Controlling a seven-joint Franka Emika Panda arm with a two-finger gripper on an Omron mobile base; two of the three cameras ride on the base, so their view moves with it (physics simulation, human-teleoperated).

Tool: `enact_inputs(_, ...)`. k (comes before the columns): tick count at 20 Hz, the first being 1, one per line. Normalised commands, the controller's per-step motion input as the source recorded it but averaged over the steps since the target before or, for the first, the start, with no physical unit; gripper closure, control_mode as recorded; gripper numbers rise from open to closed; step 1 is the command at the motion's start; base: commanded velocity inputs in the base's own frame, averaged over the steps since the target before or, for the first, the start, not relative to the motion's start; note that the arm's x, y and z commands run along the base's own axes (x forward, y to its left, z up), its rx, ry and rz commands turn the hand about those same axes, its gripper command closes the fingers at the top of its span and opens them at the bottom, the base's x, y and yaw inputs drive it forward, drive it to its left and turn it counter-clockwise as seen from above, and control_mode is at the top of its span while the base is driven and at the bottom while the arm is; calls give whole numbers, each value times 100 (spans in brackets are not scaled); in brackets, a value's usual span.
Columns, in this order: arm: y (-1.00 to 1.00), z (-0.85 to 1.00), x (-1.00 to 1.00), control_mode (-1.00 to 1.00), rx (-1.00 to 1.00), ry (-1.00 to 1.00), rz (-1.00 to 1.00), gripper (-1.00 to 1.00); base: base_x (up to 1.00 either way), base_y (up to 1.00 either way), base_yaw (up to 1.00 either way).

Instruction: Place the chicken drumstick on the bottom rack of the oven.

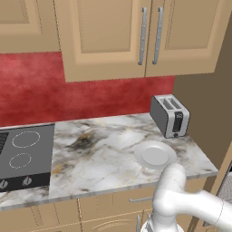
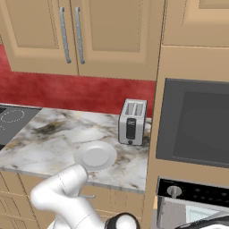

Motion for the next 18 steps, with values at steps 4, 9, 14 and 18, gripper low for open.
enact_inputs(4, 0, -3, 11, -100, 0, 1, 4, 100, 0, 0, 0)
enact_inputs(9, 0, -23, 5, -100, 0, 0, 1, 100, 0, 0, 0)
enact_inputs(14, 0, -33, 1, -100, 0, 0, 0, 100, 0, 0, 0)
enact_inputs(18, 0, -19, 6, -100, 0, -1, 0, 100, 0, 0, 0)
